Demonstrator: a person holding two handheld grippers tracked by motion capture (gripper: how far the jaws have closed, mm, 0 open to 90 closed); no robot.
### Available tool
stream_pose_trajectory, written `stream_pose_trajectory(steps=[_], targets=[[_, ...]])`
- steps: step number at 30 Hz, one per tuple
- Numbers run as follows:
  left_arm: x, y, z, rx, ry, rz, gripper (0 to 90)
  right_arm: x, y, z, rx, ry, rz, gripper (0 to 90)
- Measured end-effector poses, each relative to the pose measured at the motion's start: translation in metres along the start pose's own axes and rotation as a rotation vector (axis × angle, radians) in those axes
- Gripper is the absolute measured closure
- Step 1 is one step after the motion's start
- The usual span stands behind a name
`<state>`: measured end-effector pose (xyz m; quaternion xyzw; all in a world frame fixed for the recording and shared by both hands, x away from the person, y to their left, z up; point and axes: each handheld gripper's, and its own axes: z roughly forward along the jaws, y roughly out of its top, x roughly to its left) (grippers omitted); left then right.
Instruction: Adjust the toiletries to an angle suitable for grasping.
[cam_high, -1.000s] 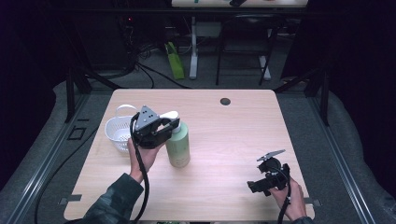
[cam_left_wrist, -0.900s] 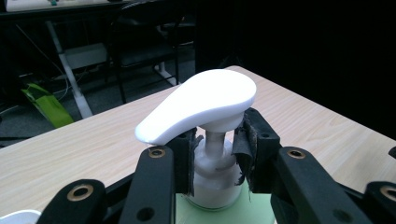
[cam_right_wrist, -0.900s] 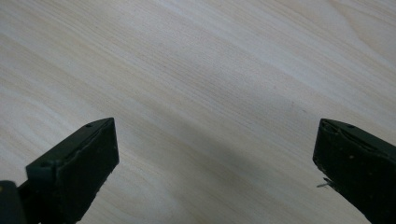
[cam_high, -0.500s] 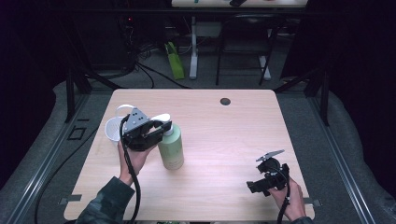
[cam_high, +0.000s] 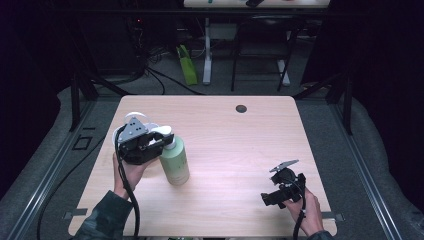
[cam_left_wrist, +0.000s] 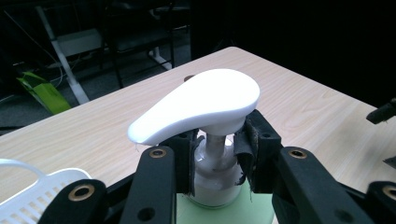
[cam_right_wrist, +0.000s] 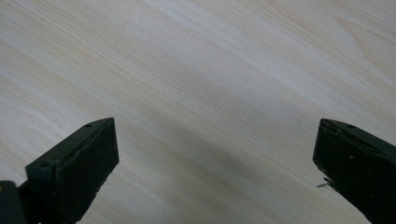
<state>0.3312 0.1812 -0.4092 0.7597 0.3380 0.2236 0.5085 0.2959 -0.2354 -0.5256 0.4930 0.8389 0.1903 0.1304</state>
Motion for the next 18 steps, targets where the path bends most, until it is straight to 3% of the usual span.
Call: stream_pose_trajectory(steps=[16, 17, 18], targets=[[0.01, -0.004, -0.02, 0.045, -0.02, 0.01, 67.4, -0.003, 0.0, 0.001, 0.002, 0.002, -0.002, 0.0], [0.01, -0.004, -0.02, 0.061, -0.018, 0.011, 63.1, -0.003, 0.0, 0.001, 0.001, 0.003, -0.001, 0.0], [0.008, -0.005, -0.02, 0.068, -0.011, 0.001, 50.0, -0.003, 0.0, 0.001, 0.002, 0.001, -0.001, 0.0]])
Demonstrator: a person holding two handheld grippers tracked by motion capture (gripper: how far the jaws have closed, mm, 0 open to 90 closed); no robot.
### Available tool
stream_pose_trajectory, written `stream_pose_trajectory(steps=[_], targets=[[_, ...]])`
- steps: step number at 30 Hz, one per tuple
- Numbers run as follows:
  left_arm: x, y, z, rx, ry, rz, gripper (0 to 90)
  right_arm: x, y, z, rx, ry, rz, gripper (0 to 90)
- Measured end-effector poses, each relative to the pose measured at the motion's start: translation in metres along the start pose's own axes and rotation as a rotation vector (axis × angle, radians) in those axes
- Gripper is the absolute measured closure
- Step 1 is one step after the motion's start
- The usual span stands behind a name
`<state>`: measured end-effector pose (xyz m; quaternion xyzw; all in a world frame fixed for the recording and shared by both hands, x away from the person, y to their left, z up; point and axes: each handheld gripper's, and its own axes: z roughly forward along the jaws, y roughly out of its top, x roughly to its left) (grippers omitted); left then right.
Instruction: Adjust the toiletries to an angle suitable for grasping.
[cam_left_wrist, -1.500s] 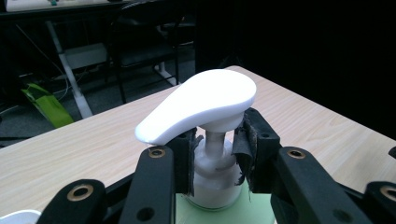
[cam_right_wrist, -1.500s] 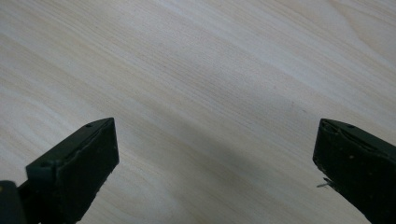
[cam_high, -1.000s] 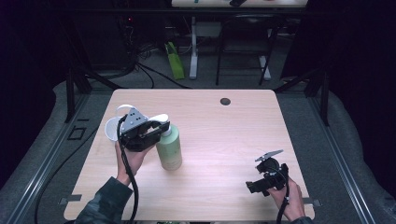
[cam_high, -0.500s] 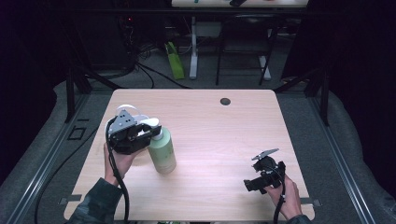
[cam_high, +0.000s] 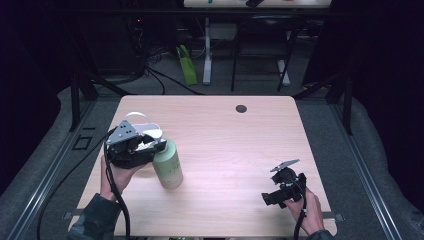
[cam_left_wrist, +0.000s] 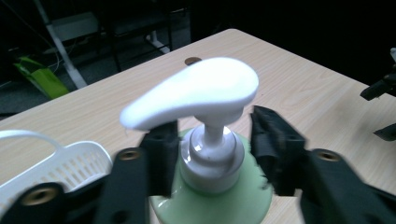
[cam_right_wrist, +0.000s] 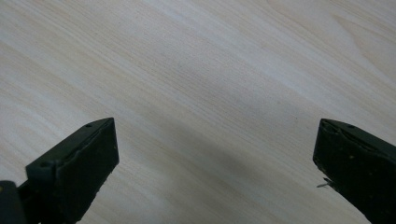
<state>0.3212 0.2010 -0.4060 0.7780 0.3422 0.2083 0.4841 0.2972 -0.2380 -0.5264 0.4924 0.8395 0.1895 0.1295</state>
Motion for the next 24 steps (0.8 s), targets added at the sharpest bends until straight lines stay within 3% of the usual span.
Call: stream_pose_trajectory(steps=[2, 3, 4, 7, 24], targets=[[-0.0005, -0.0006, -0.0003, 0.004, 0.003, -0.004, 41.5, 0.0002, 0.0, -0.0003, 0.0, -0.001, -0.003, 0.0], [-0.0009, -0.0012, -0.0005, 0.007, 0.013, -0.013, 41.5, 0.0002, 0.0, -0.0003, 0.0, -0.001, -0.003, 0.0], [-0.0006, -0.0021, -0.0004, 0.003, 0.015, -0.025, 33.9, 0.0001, 0.0002, -0.0002, 0.0, -0.001, -0.006, 0.0], [-0.0002, -0.0038, 0.001, 0.002, 0.023, -0.049, 28.1, 0.0005, 0.0002, 0.0, 0.003, -0.001, -0.006, 0.0], [-0.0082, -0.0027, 0.0082, -0.029, 0.042, -0.059, 30.7, 0.0001, -0.0026, -0.0008, 0.007, -0.002, -0.001, 0.0]])
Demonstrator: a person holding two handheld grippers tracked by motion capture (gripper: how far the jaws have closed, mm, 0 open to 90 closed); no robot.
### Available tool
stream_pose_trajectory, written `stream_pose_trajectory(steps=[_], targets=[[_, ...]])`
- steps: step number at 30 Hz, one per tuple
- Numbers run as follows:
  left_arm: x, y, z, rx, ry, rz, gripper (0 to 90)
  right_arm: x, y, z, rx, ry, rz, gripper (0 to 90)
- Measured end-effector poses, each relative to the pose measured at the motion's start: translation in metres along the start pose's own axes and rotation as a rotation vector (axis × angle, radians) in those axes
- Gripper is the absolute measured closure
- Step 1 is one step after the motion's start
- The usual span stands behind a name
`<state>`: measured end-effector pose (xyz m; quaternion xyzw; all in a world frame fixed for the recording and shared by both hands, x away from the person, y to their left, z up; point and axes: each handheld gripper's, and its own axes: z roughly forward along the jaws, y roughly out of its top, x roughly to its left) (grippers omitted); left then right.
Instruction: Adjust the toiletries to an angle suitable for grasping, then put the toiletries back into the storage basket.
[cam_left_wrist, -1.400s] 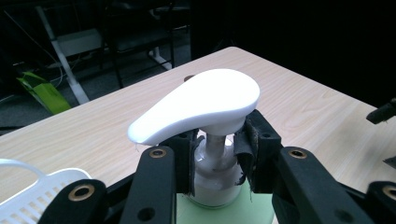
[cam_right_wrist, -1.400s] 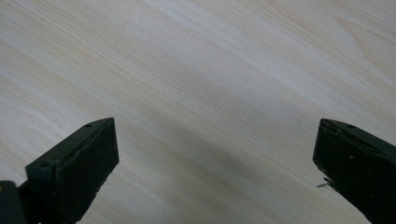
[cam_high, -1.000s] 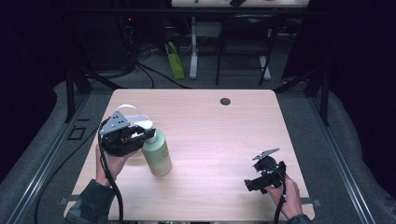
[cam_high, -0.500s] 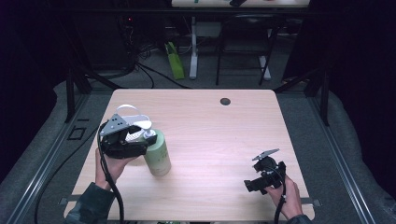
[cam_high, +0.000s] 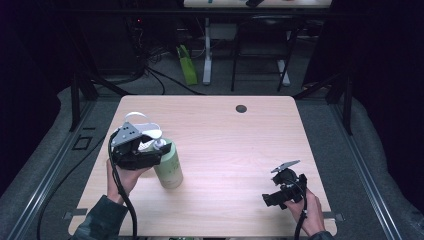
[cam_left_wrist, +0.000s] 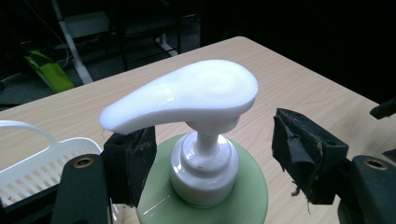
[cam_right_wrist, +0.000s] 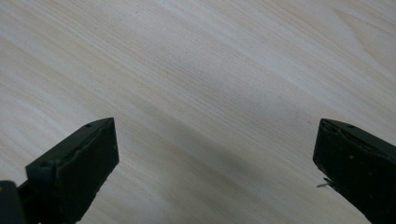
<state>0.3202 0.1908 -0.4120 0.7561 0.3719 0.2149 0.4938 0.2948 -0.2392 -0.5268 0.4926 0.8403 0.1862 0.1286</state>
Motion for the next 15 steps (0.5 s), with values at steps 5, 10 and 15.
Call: stream_pose_trajectory(steps=[5, 10, 15], targets=[[-0.0009, -0.0016, 0.0019, 0.004, 0.01, -0.003, 30.7, 0.0002, 0.0002, 0.0002, 0.0, 0.001, -0.004, 0.0], [-0.0014, -0.0018, 0.0002, -0.016, 0.028, -0.01, 37.4, 0.0015, 0.0013, 0.0009, 0.003, 0.006, -0.002, 0.0], [-0.0025, -0.0026, -0.0024, -0.056, 0.043, -0.012, 53.3, 0.001, 0.0014, 0.0015, 0.005, 0.004, -0.007, 0.0]])
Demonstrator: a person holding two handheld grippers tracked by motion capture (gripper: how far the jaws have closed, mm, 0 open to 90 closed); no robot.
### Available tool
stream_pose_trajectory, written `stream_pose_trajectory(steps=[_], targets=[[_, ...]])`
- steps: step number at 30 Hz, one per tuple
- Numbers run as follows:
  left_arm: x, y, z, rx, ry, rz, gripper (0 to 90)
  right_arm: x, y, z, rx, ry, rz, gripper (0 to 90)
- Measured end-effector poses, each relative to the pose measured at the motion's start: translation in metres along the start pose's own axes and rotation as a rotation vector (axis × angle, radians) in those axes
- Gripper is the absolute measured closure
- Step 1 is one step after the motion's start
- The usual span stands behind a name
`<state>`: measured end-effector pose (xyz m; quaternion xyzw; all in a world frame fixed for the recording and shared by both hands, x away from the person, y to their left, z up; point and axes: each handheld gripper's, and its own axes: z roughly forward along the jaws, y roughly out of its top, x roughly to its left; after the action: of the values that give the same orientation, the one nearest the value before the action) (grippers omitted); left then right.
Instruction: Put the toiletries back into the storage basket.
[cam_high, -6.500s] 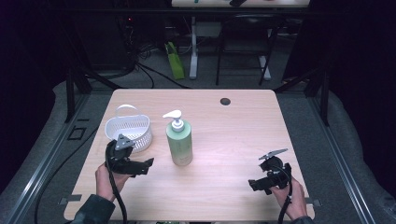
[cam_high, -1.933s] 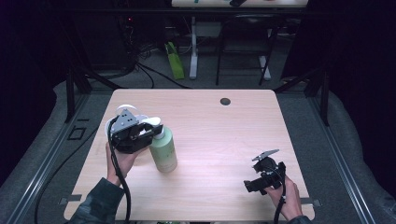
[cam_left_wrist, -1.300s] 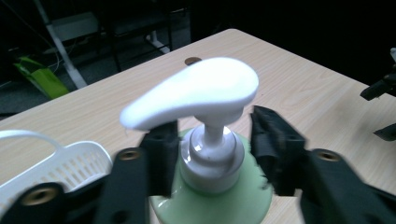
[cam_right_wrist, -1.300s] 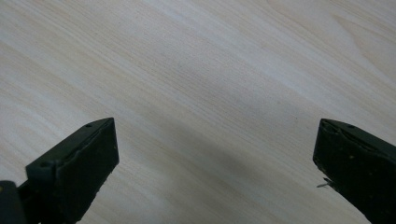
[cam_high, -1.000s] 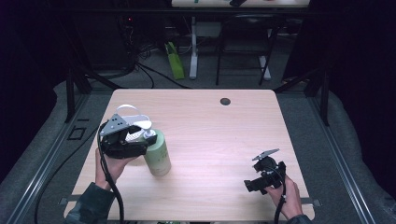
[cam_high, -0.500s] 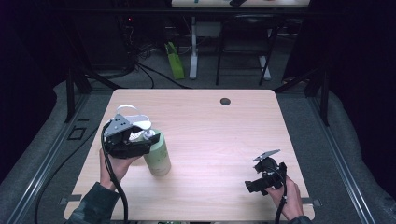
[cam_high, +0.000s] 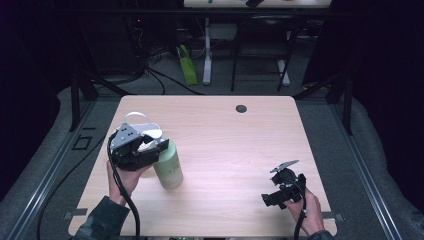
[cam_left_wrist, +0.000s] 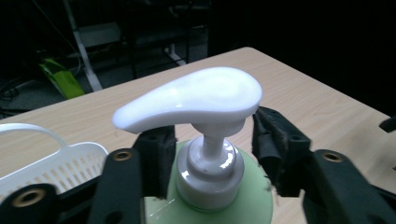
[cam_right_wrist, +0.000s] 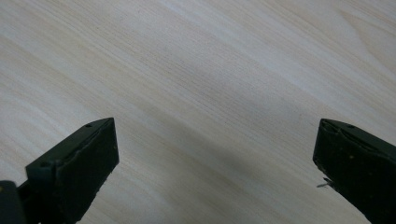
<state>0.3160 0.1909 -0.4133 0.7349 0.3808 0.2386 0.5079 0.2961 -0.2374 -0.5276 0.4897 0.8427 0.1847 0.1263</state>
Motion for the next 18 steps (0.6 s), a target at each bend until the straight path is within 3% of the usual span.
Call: stream_pose_trajectory(steps=[7, 18], targets=[[-0.0017, -0.0003, -0.0033, -0.034, 0.017, 0.005, 66.3, 0.0007, 0.0001, 0.0, 0.002, 0.003, 0.001, 0.0], [-0.0031, -0.0019, -0.0029, -0.053, 0.023, 0.011, 67.5, -0.0006, -0.0003, 0.0014, 0.011, 0.003, -0.002, 0.0]])
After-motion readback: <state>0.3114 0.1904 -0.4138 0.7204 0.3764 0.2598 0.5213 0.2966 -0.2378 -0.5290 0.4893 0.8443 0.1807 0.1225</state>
